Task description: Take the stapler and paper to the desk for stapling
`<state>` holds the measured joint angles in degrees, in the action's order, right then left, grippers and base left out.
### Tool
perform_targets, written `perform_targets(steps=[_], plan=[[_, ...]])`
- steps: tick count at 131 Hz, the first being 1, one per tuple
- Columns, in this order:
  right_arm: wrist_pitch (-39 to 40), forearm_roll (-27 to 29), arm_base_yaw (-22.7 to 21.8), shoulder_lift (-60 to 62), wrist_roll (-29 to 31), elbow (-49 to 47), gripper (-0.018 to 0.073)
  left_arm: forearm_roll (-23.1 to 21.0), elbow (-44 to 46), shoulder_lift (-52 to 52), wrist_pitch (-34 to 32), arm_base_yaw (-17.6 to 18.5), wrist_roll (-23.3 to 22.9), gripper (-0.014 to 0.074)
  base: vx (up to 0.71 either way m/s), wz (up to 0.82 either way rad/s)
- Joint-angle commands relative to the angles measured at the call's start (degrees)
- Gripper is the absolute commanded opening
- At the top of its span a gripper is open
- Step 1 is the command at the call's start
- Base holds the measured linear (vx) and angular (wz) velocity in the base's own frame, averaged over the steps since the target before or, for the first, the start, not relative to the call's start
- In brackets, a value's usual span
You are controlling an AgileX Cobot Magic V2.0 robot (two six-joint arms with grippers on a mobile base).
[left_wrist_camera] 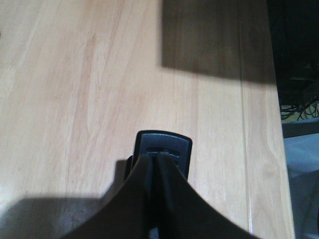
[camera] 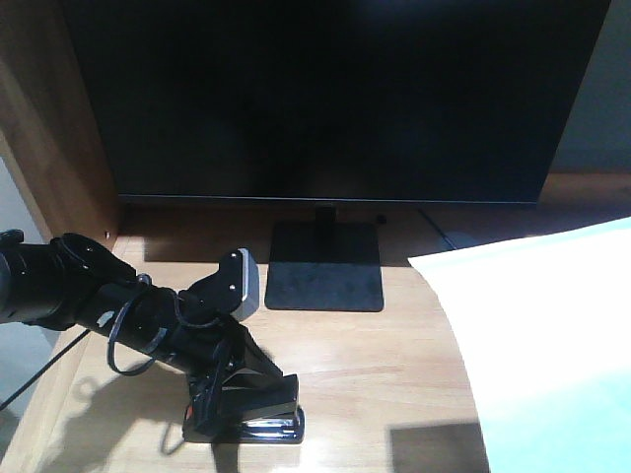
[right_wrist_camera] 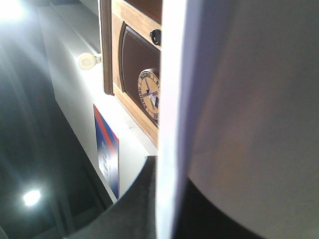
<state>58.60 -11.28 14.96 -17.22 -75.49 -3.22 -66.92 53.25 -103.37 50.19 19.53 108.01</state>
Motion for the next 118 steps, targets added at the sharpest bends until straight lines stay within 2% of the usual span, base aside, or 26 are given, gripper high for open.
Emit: perform_targets(steps=[1,118], plan=[[2.6,0.0,-0.3,-0.5,0.6,-1.8,-0.0006,-2.9,1.3,2.2,2.5,0.4,-0.5,-0.0006,0.0,0.0],[2.6,0.1,-0.3,-0.5,0.6,-1.8,-0.0006,-2.9,1.3,2.2,2.5,0.4,-0.5,-0.0006,0.0,0.0]])
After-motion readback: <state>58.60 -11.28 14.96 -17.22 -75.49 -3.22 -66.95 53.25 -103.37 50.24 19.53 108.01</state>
